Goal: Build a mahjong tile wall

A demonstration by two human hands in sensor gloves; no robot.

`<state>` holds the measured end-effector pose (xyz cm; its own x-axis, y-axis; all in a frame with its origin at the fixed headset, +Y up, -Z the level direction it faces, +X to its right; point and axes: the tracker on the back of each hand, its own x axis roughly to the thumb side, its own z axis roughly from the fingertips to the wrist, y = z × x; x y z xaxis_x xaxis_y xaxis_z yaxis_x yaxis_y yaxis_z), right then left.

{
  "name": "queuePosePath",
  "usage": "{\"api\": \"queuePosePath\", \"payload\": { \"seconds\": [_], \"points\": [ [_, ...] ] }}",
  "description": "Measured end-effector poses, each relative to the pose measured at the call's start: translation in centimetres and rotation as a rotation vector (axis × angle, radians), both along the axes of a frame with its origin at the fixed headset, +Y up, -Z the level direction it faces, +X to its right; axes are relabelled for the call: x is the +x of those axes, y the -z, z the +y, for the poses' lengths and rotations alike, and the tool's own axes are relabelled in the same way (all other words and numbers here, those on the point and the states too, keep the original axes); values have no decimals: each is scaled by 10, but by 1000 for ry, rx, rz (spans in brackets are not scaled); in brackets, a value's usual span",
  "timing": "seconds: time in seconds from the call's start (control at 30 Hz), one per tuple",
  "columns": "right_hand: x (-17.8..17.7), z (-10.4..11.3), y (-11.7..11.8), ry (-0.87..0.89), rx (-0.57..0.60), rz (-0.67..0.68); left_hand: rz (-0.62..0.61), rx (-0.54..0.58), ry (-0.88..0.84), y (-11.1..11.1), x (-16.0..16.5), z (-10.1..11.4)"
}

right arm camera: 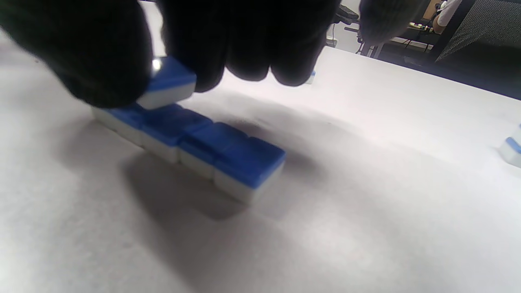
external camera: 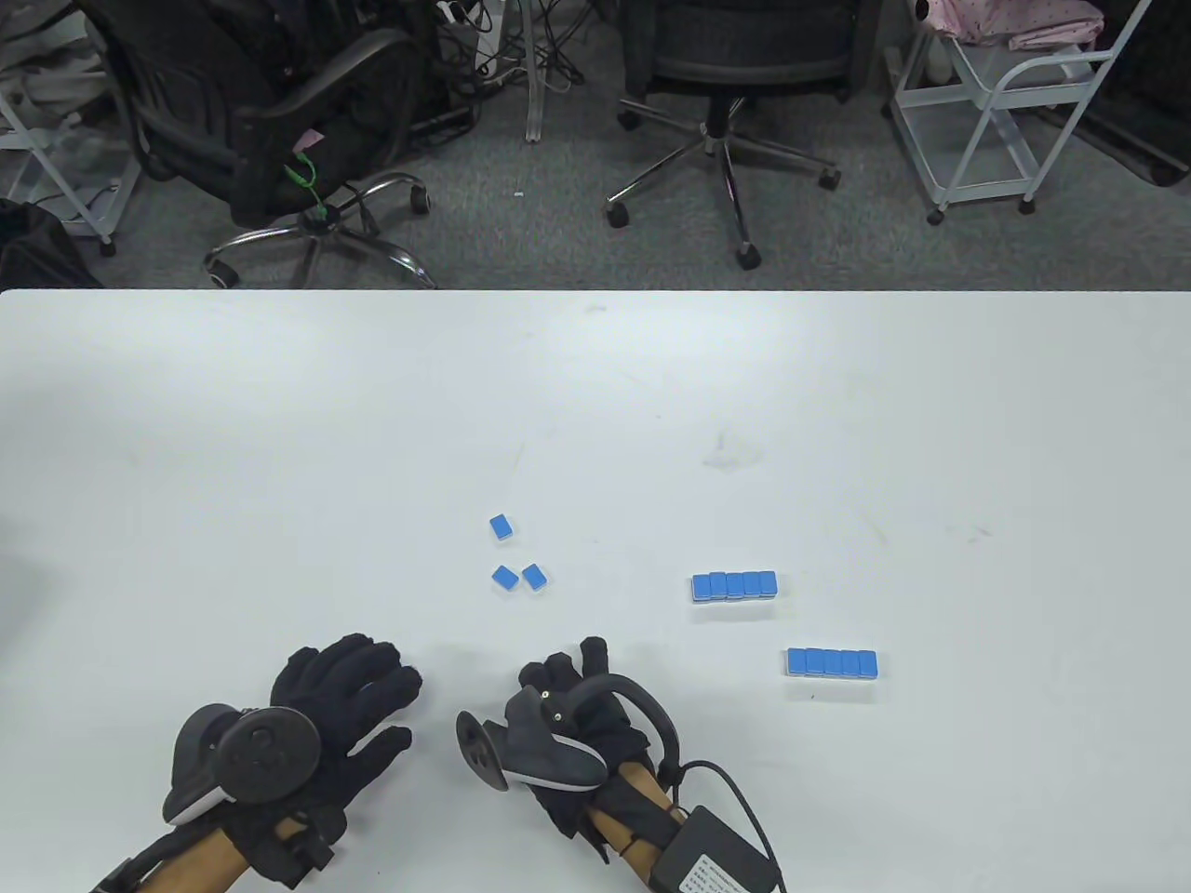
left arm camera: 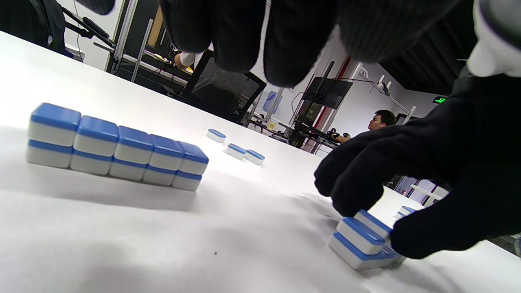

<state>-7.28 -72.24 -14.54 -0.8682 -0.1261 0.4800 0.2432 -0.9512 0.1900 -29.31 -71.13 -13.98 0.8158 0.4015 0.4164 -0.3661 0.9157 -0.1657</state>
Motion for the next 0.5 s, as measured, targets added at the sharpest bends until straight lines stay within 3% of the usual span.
{"api": "queuePosePath", "payload": {
  "seconds": [0.5],
  "points": [
    [0,0,-1,0,-12,0,2,-6,-1,0,-1,-1]
  ]
}}
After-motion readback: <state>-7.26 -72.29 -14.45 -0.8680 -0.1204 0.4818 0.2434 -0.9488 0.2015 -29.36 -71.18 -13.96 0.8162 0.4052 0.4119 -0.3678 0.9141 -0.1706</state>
